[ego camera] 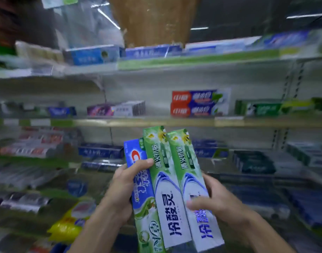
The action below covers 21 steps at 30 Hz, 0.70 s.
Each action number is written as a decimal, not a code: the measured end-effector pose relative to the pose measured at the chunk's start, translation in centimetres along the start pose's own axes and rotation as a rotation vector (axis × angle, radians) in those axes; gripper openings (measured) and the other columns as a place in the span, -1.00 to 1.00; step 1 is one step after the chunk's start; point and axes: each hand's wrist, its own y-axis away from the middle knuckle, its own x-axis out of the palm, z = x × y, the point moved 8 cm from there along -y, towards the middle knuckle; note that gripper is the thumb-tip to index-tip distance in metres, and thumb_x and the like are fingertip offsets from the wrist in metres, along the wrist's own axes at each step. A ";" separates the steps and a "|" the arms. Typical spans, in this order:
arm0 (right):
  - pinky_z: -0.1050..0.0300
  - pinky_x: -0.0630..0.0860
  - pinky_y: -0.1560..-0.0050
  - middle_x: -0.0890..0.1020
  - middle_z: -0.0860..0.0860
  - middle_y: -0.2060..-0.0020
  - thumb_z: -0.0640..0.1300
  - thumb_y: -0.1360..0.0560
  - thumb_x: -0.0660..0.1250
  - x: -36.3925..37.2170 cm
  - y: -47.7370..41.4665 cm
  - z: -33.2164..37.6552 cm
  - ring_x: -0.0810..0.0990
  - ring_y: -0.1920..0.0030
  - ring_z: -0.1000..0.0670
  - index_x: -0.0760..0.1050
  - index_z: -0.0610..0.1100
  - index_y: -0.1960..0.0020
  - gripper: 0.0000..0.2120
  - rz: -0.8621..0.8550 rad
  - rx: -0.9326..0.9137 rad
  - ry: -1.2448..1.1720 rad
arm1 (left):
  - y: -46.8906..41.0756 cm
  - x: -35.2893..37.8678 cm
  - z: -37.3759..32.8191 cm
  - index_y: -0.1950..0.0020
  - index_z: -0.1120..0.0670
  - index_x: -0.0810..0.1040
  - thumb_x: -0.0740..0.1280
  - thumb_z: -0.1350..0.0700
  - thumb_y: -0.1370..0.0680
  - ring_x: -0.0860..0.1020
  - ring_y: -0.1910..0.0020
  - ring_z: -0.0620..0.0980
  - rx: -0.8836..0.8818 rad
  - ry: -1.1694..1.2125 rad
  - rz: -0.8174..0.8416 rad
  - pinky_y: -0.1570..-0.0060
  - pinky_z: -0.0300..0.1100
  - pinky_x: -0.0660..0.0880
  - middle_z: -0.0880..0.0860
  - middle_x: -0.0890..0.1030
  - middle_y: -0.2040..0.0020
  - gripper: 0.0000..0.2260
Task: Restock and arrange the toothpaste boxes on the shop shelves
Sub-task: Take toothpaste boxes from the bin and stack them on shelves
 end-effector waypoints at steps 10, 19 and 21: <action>-0.05 0.54 0.01 0.63 -0.12 0.11 0.11 -0.37 0.32 -8.8 5.3 12.6 0.59 0.11 -0.09 0.58 -0.18 -0.06 -0.58 -0.726 -0.296 -0.548 | -2.1 9.2 -7.8 -0.02 0.14 0.61 0.41 0.08 -0.26 0.67 0.29 0.10 0.064 0.068 0.154 0.19 0.06 0.63 0.16 0.70 0.12 -0.65; -0.03 0.60 -0.06 0.68 -0.19 0.14 -0.14 -0.15 0.48 -14.9 7.4 14.8 0.67 0.07 -0.10 0.68 -0.24 0.20 -0.74 -0.479 -0.452 -0.810 | -5.2 18.5 0.4 -0.09 0.11 0.60 0.44 0.11 -0.24 0.63 0.14 0.17 0.076 0.338 -0.020 -0.03 0.15 0.55 0.22 0.65 -0.08 -0.59; 0.02 0.65 0.09 0.69 -0.19 0.16 -0.15 -0.15 0.44 -17.2 7.3 14.9 0.69 0.13 -0.09 0.68 -0.24 0.22 -0.76 -0.491 -0.427 -0.841 | -6.0 21.3 1.6 -0.06 0.11 0.60 0.40 0.09 -0.27 0.63 0.14 0.14 0.102 0.404 -0.060 -0.04 0.11 0.54 0.20 0.65 -0.06 -0.63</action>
